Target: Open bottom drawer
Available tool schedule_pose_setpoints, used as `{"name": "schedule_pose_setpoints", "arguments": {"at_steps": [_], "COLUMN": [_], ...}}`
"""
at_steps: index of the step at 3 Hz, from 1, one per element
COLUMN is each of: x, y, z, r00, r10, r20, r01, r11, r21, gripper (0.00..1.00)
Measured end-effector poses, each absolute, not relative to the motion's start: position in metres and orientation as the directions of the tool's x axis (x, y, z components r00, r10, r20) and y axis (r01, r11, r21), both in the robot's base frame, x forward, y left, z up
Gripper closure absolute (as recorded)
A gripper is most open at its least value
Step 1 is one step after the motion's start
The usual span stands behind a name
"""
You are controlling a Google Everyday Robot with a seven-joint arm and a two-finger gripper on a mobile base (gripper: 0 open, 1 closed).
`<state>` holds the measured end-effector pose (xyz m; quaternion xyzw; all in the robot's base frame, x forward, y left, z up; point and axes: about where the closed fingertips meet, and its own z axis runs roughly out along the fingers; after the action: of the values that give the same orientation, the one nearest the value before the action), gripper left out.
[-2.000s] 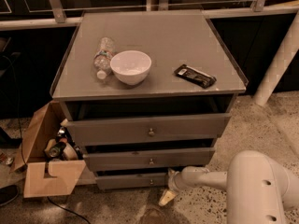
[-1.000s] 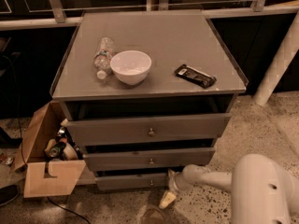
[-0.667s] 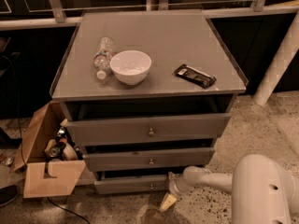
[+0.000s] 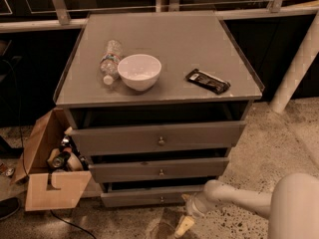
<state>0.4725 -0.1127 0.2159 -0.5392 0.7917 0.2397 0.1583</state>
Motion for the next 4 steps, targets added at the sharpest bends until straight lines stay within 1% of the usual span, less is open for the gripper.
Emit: {"name": "schedule_pose_setpoints", "arguments": {"at_steps": [1, 3, 4], "x": [0.475, 0.514, 0.530], "y": [-0.112, -0.118, -0.123], "z": [0.215, 0.212, 0.208], "r00": [-0.365, -0.331, -0.318], "r10": [-0.772, -0.780, -0.789], "r20": [-0.520, -0.531, -0.526], "r01": [-0.931, -0.936, -0.936], "r11": [0.307, 0.342, 0.348], "r21": [0.198, 0.082, 0.043], "gripper": [0.00, 0.00, 0.00]}}
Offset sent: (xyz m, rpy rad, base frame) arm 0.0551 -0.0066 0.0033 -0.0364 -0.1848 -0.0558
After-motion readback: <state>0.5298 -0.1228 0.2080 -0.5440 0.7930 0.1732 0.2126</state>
